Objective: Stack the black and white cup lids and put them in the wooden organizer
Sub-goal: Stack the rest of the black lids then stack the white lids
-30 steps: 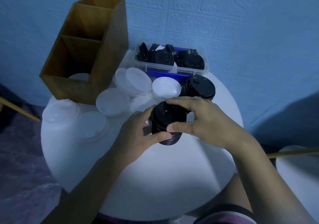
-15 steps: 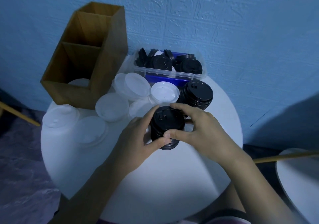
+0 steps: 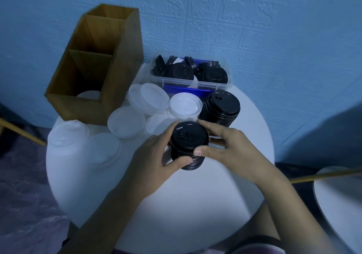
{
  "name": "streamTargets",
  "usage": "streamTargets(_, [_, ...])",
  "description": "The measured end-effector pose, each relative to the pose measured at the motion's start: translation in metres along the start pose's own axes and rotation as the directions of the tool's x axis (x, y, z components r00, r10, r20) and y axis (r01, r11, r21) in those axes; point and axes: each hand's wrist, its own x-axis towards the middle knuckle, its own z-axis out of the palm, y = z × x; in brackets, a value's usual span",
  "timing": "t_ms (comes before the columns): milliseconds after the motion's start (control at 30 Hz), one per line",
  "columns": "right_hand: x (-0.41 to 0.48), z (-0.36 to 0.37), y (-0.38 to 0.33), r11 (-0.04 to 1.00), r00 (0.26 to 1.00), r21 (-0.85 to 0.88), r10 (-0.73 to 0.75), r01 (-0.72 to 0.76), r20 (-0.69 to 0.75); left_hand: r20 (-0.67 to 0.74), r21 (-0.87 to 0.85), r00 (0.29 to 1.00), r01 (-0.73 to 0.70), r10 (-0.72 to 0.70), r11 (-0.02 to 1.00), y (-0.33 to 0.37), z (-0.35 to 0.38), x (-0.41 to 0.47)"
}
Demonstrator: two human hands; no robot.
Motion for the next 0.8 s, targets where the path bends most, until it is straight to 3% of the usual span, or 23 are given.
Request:
streamTargets(433, [-0.003, 0.002, 0.006, 0.997, 0.998, 0.031, -0.067, 0.068, -0.007, 0.020, -0.141, 1.000, -0.003, 0.005, 0.990, -0.002, 0.000, 0.002])
streamTargets(667, [-0.002, 0.001, -0.001, 0.995, 0.996, -0.055, -0.089, 0.088, -0.018, 0.007, -0.185, 0.999, -0.036, 0.038, 0.982, 0.001, -0.001, 0.004])
streamTargets(800, [0.006, -0.012, -0.010, 0.979, 0.995, -0.197, -0.044, 0.060, 0.085, -0.028, -0.169, 1.000, -0.006, 0.002, 0.986, 0.000, -0.003, 0.005])
